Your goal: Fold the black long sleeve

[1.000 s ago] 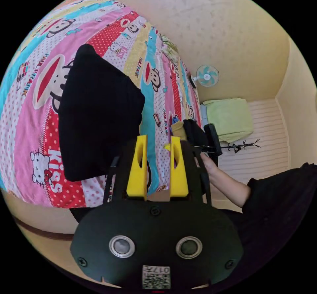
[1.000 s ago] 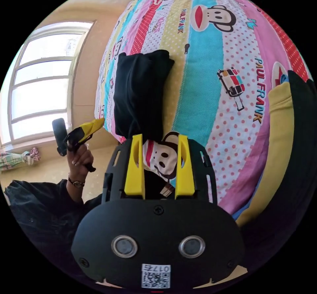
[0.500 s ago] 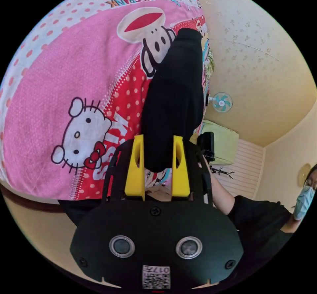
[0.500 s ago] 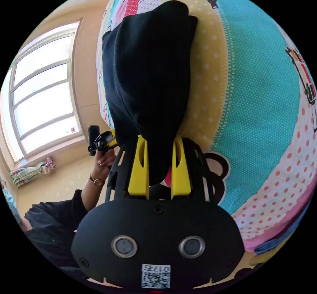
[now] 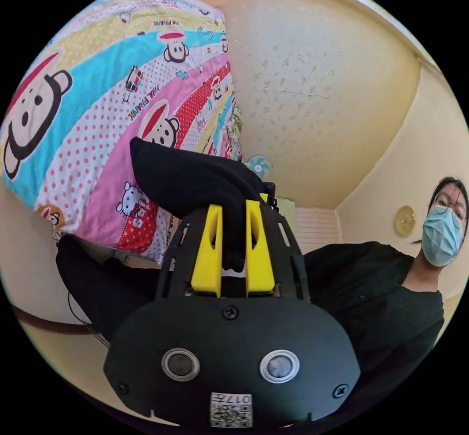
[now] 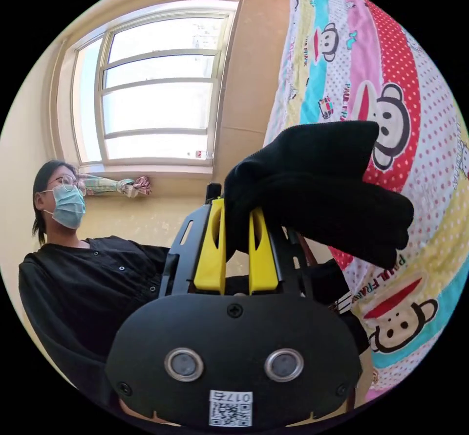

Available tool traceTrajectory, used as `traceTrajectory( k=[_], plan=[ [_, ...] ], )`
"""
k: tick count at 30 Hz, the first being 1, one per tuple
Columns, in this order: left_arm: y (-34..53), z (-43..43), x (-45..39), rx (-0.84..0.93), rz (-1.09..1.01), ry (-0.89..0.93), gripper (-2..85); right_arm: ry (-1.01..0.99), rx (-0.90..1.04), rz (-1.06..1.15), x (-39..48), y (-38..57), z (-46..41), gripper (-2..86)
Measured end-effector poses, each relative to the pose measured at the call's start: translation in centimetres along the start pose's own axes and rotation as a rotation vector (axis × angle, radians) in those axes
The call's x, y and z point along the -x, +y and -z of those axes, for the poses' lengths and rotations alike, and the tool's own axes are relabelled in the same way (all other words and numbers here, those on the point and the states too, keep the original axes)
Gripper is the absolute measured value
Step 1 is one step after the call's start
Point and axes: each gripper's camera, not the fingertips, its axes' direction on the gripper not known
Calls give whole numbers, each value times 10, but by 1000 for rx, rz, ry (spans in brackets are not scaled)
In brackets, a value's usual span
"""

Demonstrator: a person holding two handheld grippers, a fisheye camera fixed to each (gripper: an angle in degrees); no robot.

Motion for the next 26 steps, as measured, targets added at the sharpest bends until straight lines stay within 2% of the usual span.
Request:
traceTrajectory(
  k=[6, 8, 10, 13, 15, 18, 22, 25, 26],
  plan=[
    [-67, 155, -61, -242, -169, -132, 77, -51, 125, 238, 59, -148, -136, 70],
    [-89, 187, -61, -282, -164, -207, 80, -19, 172, 252, 64, -184, -177, 74],
    [-113, 207, -41, -294, -90, -267, 88, 142, 200, 205, 47, -221, -228, 82],
    [-150, 212, 30, -241, 145, -364, 115, 392, 189, 39, -3, -239, -271, 71],
    [-157, 193, 91, -107, 335, -377, 106, 457, 191, -12, -25, -229, -283, 53],
    [-130, 158, 141, 38, 444, -346, 81, 603, 257, -88, -54, -185, -297, 29],
    [-66, 129, 187, 138, 567, -359, 54, 845, 374, -179, -87, -93, -292, 10],
    [3, 123, 244, 215, 737, -506, 11, 977, 378, -236, -91, -29, -264, 6],
    [41, 121, 275, 307, 878, -553, 3, 1005, 369, -246, -90, -16, -257, 6]
  ],
)
